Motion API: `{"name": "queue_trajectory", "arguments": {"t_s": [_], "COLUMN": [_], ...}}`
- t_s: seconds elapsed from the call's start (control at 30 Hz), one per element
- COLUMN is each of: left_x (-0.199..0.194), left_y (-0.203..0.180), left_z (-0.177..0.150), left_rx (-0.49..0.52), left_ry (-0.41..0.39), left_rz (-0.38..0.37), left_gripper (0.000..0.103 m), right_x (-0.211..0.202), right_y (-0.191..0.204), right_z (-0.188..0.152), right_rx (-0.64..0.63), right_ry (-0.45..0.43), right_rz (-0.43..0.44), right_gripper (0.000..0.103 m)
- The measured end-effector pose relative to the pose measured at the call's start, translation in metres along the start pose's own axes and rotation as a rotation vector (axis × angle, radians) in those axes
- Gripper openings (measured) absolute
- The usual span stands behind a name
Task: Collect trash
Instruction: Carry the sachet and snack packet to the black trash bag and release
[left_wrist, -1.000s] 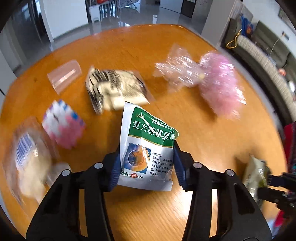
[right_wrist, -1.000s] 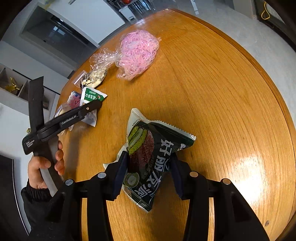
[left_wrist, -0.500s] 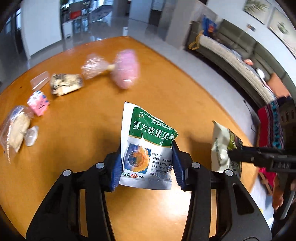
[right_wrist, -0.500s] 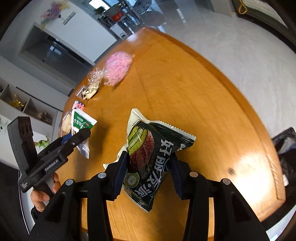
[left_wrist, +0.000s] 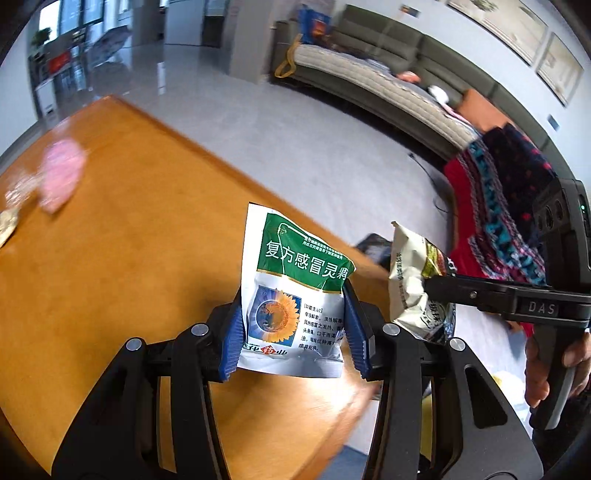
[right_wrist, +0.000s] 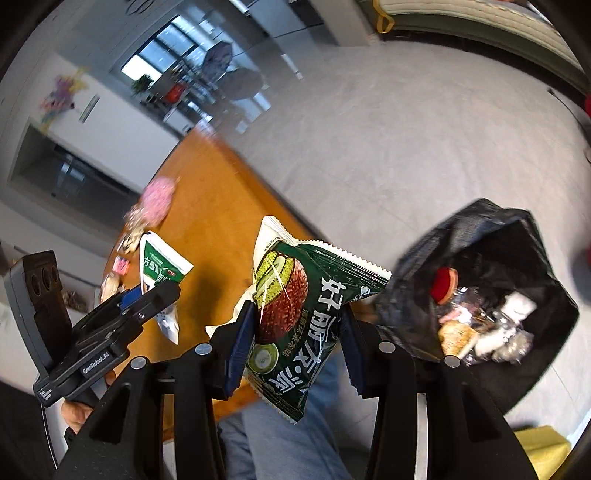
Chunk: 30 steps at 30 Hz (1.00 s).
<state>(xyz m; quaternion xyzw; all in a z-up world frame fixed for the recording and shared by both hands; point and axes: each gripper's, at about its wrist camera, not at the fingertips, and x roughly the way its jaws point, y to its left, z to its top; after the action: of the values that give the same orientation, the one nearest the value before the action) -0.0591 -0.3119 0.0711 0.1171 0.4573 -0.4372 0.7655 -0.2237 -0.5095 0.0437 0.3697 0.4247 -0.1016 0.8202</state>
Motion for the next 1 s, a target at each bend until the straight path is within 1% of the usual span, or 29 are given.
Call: {"name": "queue_trajectory", "arguments": {"t_s": [0.13, 0.27, 0.3, 0.4, 0.43, 0.47, 0.5, 0.53, 0.57, 0.6, 0.67, 0.77, 0.87, 1.0], "left_x": [0.024, 0.044, 0.05, 0.065, 0.071, 0.076, 0.08, 0.082, 0.081, 0.081, 0.081, 0.075, 0.071, 0.06], "left_y": [-0.055, -0.106, -0.12, -0.146, -0.155, -0.163, -0.17, -0.177, -0.18, -0.183, -0.183, -0.178, -0.176, -0.159], "left_z": [0.009, 0.006, 0.005, -0.002, -0.005, -0.007, -0.009, -0.011, -0.013, -0.014, -0.016, -0.016, -0.012, -0.009], "left_rx": [0.093, 0.174, 0.202, 0.258, 0.28, 0.299, 0.319, 0.338, 0.349, 0.359, 0.36, 0.362, 0.337, 0.298], "left_ry": [0.032, 0.066, 0.078, 0.112, 0.118, 0.119, 0.117, 0.09, 0.065, 0.061, 0.077, 0.073, 0.064, 0.041], "left_rz": [-0.056, -0.096, -0.104, -0.123, -0.116, -0.105, -0.086, -0.047, -0.025, -0.017, -0.033, -0.027, -0.036, -0.024], "left_gripper": [0.046, 0.046, 0.046, 0.047, 0.049, 0.067, 0.082, 0.097, 0.097, 0.097, 0.097, 0.097, 0.097, 0.097], "right_x": [-0.029, -0.048, -0.051, -0.054, -0.052, -0.051, -0.051, -0.055, -0.058, -0.06, -0.063, -0.065, -0.065, -0.061], "right_y": [-0.053, -0.097, -0.107, -0.137, -0.145, -0.151, -0.156, -0.16, -0.163, -0.165, -0.165, -0.16, -0.154, -0.128], "right_z": [-0.008, -0.02, -0.023, -0.028, -0.028, -0.026, -0.026, -0.027, -0.027, -0.027, -0.027, -0.027, -0.025, -0.02], "right_rx": [0.084, 0.152, 0.167, 0.223, 0.23, 0.235, 0.253, 0.268, 0.273, 0.271, 0.271, 0.258, 0.233, 0.178], "right_ry": [-0.049, -0.09, -0.095, -0.093, -0.076, -0.066, -0.078, -0.106, -0.128, -0.136, -0.154, -0.163, -0.165, -0.165], "right_rz": [-0.061, -0.152, -0.166, -0.204, -0.244, -0.295, -0.356, -0.386, -0.405, -0.419, -0.426, -0.409, -0.388, -0.352], "right_gripper": [0.046, 0.046, 0.046, 0.047, 0.049, 0.053, 0.068, 0.074, 0.074, 0.074, 0.074, 0.074, 0.074, 0.074]}}
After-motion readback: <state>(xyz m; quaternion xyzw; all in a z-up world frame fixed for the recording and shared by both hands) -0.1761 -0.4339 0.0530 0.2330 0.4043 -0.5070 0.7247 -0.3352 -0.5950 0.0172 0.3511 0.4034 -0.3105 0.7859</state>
